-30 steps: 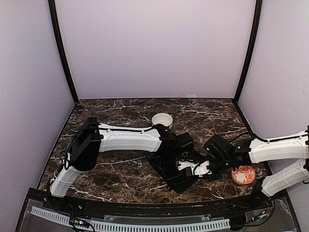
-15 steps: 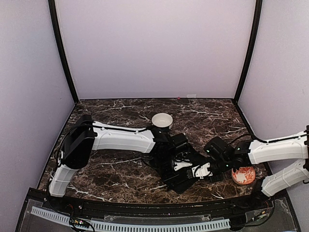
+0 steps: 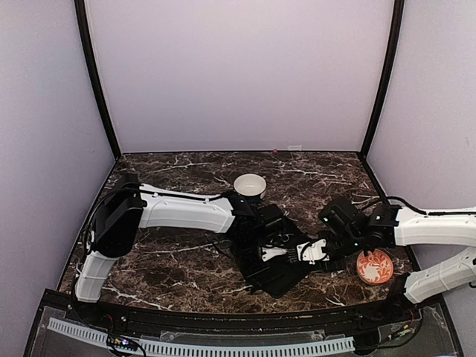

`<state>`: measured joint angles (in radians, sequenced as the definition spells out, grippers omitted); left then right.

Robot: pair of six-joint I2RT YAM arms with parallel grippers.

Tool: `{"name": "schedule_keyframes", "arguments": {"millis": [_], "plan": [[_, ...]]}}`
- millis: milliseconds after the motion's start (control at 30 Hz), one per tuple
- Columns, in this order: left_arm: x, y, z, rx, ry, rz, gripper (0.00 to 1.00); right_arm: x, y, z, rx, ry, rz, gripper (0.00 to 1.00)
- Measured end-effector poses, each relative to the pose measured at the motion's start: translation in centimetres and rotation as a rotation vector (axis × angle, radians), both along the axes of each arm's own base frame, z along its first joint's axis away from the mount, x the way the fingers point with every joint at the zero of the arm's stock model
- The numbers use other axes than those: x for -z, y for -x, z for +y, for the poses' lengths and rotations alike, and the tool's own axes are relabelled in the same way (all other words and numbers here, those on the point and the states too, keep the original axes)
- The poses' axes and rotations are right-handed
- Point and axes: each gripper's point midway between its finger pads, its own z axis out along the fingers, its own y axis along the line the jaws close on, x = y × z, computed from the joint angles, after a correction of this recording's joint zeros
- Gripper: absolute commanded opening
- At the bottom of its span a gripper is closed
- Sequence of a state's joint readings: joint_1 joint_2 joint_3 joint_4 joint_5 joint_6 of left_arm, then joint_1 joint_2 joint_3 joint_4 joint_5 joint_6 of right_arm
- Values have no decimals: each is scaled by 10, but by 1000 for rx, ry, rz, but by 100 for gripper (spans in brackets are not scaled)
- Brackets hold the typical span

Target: Sort the hair-cutting tools

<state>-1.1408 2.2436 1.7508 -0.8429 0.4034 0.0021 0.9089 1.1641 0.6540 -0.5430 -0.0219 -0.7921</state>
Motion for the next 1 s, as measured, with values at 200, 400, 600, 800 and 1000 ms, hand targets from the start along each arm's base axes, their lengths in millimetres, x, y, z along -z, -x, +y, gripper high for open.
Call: {"name": "schedule_keyframes", "arguments": {"millis": [200,400,600,800,1000], "plan": [[-5,-17,12,-83,-3,28,0,14,-1,-15,2,58,0,34],[-28,-42,21,-153,41,7,0,29,-4,-20,-12,108,21,34],[-41,-44,32,-168,63,-13,0,46,-2,-21,-36,155,58,20],[-32,-37,46,-155,34,-14,0,47,1,-12,-44,157,118,0],[-33,-37,55,-107,23,-42,1,47,13,9,-87,147,160,0]]}}
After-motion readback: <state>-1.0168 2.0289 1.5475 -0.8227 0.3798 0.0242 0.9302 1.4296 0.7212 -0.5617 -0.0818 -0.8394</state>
